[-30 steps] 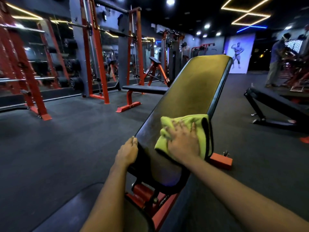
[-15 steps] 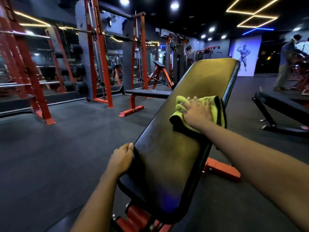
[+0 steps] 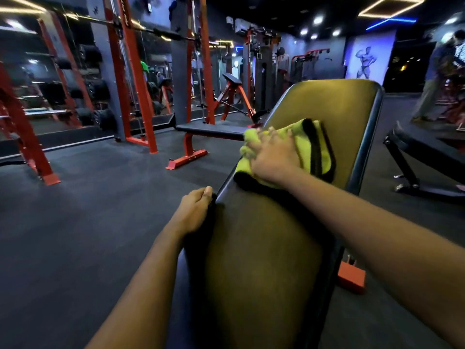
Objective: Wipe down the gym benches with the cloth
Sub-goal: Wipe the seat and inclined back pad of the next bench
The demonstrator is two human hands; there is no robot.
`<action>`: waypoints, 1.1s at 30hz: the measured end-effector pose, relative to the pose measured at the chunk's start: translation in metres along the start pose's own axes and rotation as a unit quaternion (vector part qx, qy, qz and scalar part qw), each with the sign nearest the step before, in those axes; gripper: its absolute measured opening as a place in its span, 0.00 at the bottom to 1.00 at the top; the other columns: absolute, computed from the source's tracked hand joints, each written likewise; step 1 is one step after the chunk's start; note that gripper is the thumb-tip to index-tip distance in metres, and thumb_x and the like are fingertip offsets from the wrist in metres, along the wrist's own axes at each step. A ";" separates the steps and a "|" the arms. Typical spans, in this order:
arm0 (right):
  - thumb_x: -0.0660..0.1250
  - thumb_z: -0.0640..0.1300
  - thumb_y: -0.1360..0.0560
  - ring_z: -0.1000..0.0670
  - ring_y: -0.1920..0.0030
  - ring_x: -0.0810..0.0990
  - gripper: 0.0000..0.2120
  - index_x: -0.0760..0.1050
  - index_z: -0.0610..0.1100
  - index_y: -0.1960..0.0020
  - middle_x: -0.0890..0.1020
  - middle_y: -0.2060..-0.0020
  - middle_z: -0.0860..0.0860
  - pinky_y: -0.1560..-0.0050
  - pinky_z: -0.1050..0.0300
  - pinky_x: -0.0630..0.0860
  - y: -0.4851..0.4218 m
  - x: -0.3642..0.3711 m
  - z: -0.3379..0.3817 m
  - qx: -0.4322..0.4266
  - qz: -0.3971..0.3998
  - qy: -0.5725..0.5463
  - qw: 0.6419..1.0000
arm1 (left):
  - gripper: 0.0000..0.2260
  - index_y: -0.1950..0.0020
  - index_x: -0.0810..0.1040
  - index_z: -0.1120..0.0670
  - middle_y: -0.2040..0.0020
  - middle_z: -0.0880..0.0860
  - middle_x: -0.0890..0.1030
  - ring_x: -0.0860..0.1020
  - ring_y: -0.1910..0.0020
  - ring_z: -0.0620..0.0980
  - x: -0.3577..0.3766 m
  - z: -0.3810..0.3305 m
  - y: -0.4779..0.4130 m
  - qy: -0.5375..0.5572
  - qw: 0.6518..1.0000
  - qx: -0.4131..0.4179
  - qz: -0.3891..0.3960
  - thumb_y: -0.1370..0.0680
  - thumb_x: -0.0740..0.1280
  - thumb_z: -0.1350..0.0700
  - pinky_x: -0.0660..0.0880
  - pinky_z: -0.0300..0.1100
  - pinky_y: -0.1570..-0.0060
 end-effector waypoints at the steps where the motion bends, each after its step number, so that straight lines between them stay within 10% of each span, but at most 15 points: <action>1: 0.47 0.60 0.17 0.45 0.21 0.53 0.25 0.59 0.56 0.23 0.56 0.20 0.51 0.25 0.34 0.45 0.003 0.000 0.002 -0.038 0.001 -0.017 0.999 | 0.19 0.53 0.78 0.59 0.55 0.54 0.80 0.75 0.55 0.50 0.003 -0.008 -0.009 -0.001 1.000 0.003 0.007 0.15 0.53 0.49 0.70 0.44 0.54; 4: 0.47 0.63 0.18 0.49 0.21 0.53 0.25 0.59 0.59 0.23 0.56 0.20 0.55 0.24 0.35 0.45 -0.012 -0.008 -0.041 -0.070 0.027 -0.041 0.996 | 0.19 0.64 0.70 0.54 0.63 0.51 0.75 0.71 0.61 0.48 0.010 -0.030 -0.034 -0.005 1.000 0.003 0.019 0.15 0.53 0.50 0.67 0.41 0.62; 10: 0.51 0.61 0.18 0.45 0.21 0.53 0.22 0.64 0.60 0.25 0.59 0.21 0.50 0.26 0.30 0.45 -0.042 -0.024 -0.158 0.194 -0.035 -0.051 0.979 | 0.17 0.63 0.69 0.51 0.61 0.49 0.73 0.71 0.58 0.50 0.017 -0.059 -0.066 -0.006 0.999 0.001 0.051 0.15 0.53 0.50 0.65 0.44 0.55; 16: 0.57 0.62 0.20 0.38 0.21 0.48 0.28 0.55 0.63 0.22 0.48 0.19 0.49 0.31 0.26 0.55 0.063 -0.021 -0.113 0.436 -0.119 -0.230 0.862 | 0.14 0.49 0.68 0.52 0.48 0.55 0.75 0.73 0.50 0.53 0.030 -0.071 -0.074 0.015 0.991 -0.049 0.124 0.15 0.49 0.45 0.67 0.47 0.50; 22: 0.53 0.64 0.20 0.31 0.35 0.71 0.32 0.43 0.61 0.21 0.54 0.22 0.39 0.41 0.38 0.72 0.112 -0.020 -0.077 0.507 -0.085 -0.268 0.815 | 0.16 0.46 0.65 0.53 0.51 0.55 0.74 0.73 0.53 0.54 0.033 -0.075 -0.068 0.007 0.989 -0.078 0.125 0.16 0.46 0.42 0.66 0.48 0.51; 29: 0.51 0.60 0.17 0.35 0.39 0.76 0.29 0.51 0.50 0.20 0.72 0.34 0.35 0.44 0.43 0.72 0.041 -0.030 -0.147 0.576 -0.095 -0.274 0.764 | 0.20 0.41 0.67 0.55 0.50 0.56 0.75 0.73 0.57 0.49 0.033 -0.074 -0.075 0.005 0.987 -0.084 0.136 0.16 0.46 0.41 0.67 0.48 0.51; 33: 0.51 0.59 0.17 0.36 0.38 0.76 0.29 0.52 0.48 0.20 0.71 0.34 0.35 0.41 0.43 0.72 0.010 -0.033 -0.174 0.580 -0.094 -0.260 0.766 | 0.25 0.36 0.70 0.55 0.35 0.60 0.73 0.74 0.41 0.60 0.028 -0.077 -0.091 -0.004 0.983 -0.102 0.154 0.17 0.45 0.39 0.67 0.51 0.40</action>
Point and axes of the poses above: each hand's wrist, its own y-axis away from the middle knuckle, its own x-axis out of the palm, z = x × y, the point moved 3 cm from there along -y, towards the middle knuckle
